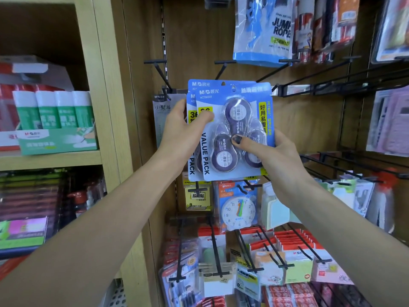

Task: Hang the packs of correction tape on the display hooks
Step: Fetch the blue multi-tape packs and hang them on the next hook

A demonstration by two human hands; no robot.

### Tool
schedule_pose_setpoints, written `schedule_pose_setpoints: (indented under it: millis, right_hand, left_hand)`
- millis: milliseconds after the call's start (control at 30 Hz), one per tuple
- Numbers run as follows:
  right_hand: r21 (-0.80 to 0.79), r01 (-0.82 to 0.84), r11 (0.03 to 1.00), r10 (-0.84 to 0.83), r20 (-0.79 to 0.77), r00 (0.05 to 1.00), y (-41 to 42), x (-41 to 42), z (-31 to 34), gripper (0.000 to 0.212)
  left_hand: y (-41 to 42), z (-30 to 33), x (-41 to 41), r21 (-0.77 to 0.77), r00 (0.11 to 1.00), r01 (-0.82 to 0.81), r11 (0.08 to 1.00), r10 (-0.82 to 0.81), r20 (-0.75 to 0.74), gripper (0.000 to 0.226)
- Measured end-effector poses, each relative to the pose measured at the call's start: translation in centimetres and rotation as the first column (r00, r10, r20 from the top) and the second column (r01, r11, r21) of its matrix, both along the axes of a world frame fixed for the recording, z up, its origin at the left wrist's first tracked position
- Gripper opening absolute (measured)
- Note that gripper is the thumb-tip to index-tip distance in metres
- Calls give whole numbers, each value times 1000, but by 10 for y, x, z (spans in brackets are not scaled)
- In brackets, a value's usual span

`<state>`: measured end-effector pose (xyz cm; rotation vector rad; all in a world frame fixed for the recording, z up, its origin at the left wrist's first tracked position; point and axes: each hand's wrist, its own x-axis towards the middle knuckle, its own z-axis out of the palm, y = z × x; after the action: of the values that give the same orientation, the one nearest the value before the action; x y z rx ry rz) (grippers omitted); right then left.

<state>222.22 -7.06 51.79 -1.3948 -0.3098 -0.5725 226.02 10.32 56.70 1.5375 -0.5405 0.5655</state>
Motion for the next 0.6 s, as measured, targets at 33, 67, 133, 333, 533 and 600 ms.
schedule_pose_setpoints:
  millis: [33,67,133,333,533,600]
  right_hand:
    - [-5,0,1000,0,2,1000,0,-1,0,45]
    - [-9,1,1000,-1,5,1000,-1,-1,0,45]
    - [-13,4,1000,-4,5,1000,-1,-1,0,44]
    - [-12,1,1000,-1,11,1000,0,0,0,43]
    - [34,-22,999,23,-42,999,-4,18,2,42]
    - [40,-15,999,17,-60,998,-6,30,2,41]
  left_hand:
    - [0,0,1,1,1000,-3,1000,3,4,37]
    - [0,-1,2,1,1000,-8,1000,8,8,36]
    - [0,-2,4,5,1000,-16,1000,16,15,31]
    - [4,-5,6,1,999,-43,999,43,20,28]
    - [-5,-1,17,104,995,-72,992,78,-60,39]
    - [-10,0,21,144,993,-60,988,74,-93,53]
